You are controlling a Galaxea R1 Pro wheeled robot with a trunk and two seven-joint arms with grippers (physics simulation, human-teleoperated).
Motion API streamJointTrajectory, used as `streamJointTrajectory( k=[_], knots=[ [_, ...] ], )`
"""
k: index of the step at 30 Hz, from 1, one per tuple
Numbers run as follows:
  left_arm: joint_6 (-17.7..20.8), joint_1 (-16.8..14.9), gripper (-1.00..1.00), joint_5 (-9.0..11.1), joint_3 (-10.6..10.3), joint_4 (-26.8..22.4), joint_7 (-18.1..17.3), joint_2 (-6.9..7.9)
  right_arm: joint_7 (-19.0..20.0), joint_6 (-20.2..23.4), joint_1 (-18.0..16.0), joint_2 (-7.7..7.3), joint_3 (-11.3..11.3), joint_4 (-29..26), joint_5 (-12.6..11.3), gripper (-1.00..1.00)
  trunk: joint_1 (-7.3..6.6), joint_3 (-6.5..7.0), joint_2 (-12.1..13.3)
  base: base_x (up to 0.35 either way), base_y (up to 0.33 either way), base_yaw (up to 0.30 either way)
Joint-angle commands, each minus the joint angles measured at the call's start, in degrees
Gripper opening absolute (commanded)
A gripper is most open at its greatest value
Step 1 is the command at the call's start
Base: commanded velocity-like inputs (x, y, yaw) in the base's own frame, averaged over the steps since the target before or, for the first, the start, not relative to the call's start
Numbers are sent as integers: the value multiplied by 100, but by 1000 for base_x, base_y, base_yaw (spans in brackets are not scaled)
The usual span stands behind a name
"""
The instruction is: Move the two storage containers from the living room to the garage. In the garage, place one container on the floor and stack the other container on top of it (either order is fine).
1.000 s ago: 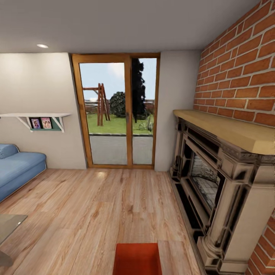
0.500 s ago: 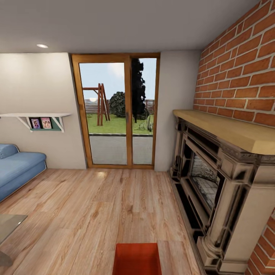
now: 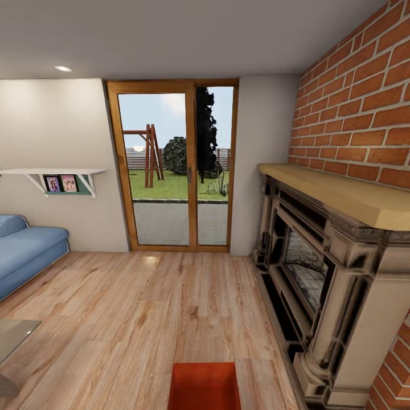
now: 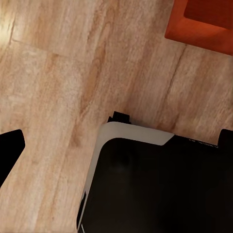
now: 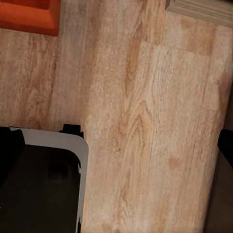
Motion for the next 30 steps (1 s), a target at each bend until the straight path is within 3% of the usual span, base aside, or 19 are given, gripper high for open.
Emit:
streamJointTrajectory(
  k=[1,13,30],
  knots=[
    [2,-1,100,16,31,0,8,0,-14,-22,-5,5,38,18,-10,100,2,-2,-4,0,0,0],
    [-5,-1,100,16,29,0,8,2,48,0,-5,33,38,26,14,100,2,-11,-4,0,0,0],
    [-1,-1,100,16,28,0,8,2,65,-30,-5,3,38,19,16,100,2,-154,-4,0,0,0]
  ],
)
